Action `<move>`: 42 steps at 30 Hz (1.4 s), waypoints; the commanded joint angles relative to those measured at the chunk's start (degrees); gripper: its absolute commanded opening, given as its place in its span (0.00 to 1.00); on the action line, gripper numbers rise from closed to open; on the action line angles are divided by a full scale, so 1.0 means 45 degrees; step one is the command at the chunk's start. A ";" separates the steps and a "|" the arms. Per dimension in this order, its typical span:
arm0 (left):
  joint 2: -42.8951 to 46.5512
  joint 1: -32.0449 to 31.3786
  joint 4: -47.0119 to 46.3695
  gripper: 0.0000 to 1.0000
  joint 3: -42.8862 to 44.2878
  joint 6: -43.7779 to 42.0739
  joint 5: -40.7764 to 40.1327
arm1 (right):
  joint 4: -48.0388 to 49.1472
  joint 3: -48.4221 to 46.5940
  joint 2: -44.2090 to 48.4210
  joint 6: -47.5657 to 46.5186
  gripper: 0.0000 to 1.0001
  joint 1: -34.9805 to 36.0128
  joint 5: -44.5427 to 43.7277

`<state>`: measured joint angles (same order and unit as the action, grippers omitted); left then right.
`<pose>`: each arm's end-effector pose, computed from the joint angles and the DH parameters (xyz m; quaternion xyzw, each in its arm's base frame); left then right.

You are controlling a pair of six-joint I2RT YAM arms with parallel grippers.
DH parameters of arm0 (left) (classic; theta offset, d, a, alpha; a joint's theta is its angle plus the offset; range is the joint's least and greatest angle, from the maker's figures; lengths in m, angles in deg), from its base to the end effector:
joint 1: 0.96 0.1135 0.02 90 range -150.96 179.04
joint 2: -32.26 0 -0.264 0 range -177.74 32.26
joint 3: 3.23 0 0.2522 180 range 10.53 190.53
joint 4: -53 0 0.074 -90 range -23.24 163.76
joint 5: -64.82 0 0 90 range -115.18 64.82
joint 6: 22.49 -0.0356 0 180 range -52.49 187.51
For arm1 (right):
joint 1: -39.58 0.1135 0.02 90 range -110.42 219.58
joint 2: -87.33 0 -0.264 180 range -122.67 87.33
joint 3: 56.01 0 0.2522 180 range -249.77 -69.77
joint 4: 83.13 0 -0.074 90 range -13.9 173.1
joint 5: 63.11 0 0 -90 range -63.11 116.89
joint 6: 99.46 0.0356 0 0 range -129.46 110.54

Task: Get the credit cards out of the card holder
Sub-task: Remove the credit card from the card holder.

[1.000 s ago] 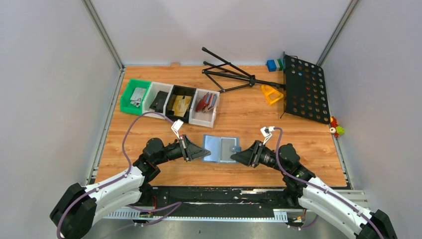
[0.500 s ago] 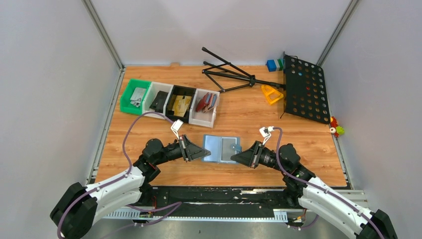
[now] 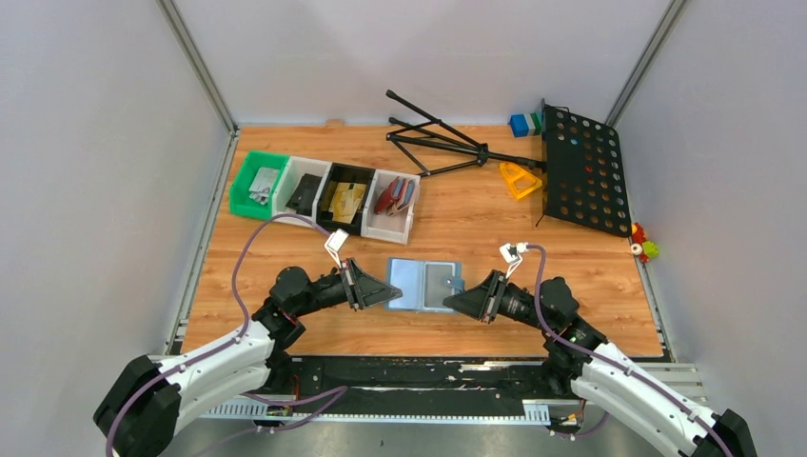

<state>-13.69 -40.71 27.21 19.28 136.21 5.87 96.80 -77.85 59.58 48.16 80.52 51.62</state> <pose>0.1207 -0.1243 0.2072 0.0202 0.6943 -0.6723 0.2560 0.0982 0.1049 0.1994 -0.0365 0.7389 0.5993 0.3059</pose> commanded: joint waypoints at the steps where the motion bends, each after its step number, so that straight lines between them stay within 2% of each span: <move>1: 0.0287 -0.0035 -0.0913 0.00 0.0040 0.0123 0.0017 | -0.0148 -0.0352 0.0431 0.0066 0.00 -0.0054 -0.0369; 5: 0.0484 -0.0037 -0.0975 0.00 -0.0142 0.0344 -0.0023 | -0.0304 -0.0334 0.0979 0.0189 0.02 -0.0042 -0.0320; 6: 0.0551 -0.0035 -0.0974 0.06 -0.0216 0.0370 -0.0056 | -0.0376 -0.0342 0.1106 0.0227 0.00 -0.0052 -0.0342; 10: 0.0572 -0.0035 -0.0830 0.51 -0.0361 0.0337 -0.0309 | -0.0528 -0.0553 0.1112 0.0320 0.00 -0.0055 -0.0241; 12: 0.0350 -0.0068 -0.0819 0.65 -0.0317 0.0263 -0.0307 | -0.0268 -0.0622 0.0879 0.0398 0.00 -0.0043 -0.0089; 18: -0.0470 -0.0860 0.0348 0.79 0.0687 -0.0935 -0.0725 | 0.0434 -0.0868 -0.0019 0.0379 0.00 -0.0054 0.0187; 22: -0.1047 -0.1239 0.0016 0.82 0.0778 -0.0946 -0.1361 | 0.1133 -0.0876 -0.0420 0.0531 0.00 -0.0056 0.0130; 28: -0.2005 -0.1303 -0.1196 0.76 0.0725 -0.0639 -0.1586 | 0.1684 -0.1001 -0.1040 0.0621 0.00 -0.0021 0.0683; 35: -0.2827 -0.1304 -0.2270 0.47 0.0637 -0.0189 -0.1553 | 0.1624 -0.1159 -0.1215 0.0556 0.00 -0.0037 0.0862; 37: -0.2905 -0.1304 -0.2364 0.33 0.0591 -0.0157 -0.1601 | 0.1380 -0.1197 -0.1217 0.0500 0.01 -0.0028 0.0923; 38: -0.2910 -0.1307 -0.2422 0.23 0.0552 -0.0122 -0.1620 | 0.1282 -0.1211 -0.1202 0.0454 0.05 -0.0026 0.0973; 40: -0.2922 -0.1304 -0.2479 0.08 0.0448 -0.0098 -0.1719 | 0.0819 -0.1335 -0.1047 0.0219 0.26 -0.0036 0.1017; 42: -0.2868 -0.1307 -0.2415 0.01 0.0385 -0.0065 -0.1854 | -0.0323 -0.1643 -0.0586 -0.0356 0.44 -0.0034 0.0756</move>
<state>-26.70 -46.37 19.62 20.75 135.95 -0.73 98.74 -80.69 54.07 49.94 80.37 54.61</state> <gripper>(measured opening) 0.097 0.312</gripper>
